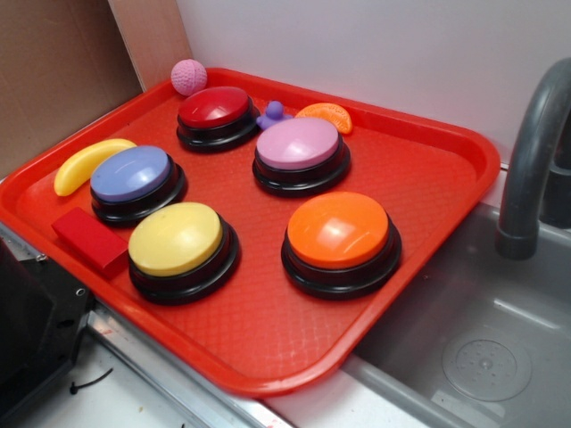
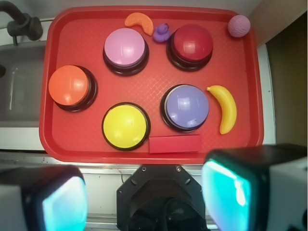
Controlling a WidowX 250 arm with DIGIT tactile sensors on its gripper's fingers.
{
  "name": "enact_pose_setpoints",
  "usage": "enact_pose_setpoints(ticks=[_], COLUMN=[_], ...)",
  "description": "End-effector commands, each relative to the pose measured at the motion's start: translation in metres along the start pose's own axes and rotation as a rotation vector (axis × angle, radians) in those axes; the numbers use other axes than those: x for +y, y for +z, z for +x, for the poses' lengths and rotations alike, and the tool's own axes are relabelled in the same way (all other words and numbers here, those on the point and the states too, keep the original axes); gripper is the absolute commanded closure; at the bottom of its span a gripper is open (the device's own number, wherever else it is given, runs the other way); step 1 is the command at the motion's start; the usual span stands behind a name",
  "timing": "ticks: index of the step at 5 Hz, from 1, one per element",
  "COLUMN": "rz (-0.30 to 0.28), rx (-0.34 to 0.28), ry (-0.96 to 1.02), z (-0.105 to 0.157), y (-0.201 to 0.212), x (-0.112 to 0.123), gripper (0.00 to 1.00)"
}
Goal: Push the pink button.
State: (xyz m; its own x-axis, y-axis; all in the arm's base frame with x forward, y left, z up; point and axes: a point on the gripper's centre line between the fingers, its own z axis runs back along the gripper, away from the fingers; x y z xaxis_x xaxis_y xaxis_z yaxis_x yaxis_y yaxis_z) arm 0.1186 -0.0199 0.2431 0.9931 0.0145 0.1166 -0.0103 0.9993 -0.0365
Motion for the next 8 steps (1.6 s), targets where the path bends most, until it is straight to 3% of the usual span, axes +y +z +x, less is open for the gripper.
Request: enact_pose_setpoints(ticks=[1, 2, 4, 5, 7, 8], rz=[0.0, -0.074, -0.073, -0.048, 0.036, 0.06], rx=[0.0, -0.071, -0.145, -0.128, -0.029, -0.027], ry=[0.0, -0.092, -0.042, -0.048, -0.107, -0.135], z=[0.0, 0.045, 0.136, 0.156, 0.163, 0.162], y=[0.0, -0.049, -0.125, -0.151, -0.202, -0.208], x=[0.0, 0.003, -0.003, -0.014, -0.03, -0.028], gripper=[0.0, 0.0, 0.0, 0.0, 0.0, 0.0])
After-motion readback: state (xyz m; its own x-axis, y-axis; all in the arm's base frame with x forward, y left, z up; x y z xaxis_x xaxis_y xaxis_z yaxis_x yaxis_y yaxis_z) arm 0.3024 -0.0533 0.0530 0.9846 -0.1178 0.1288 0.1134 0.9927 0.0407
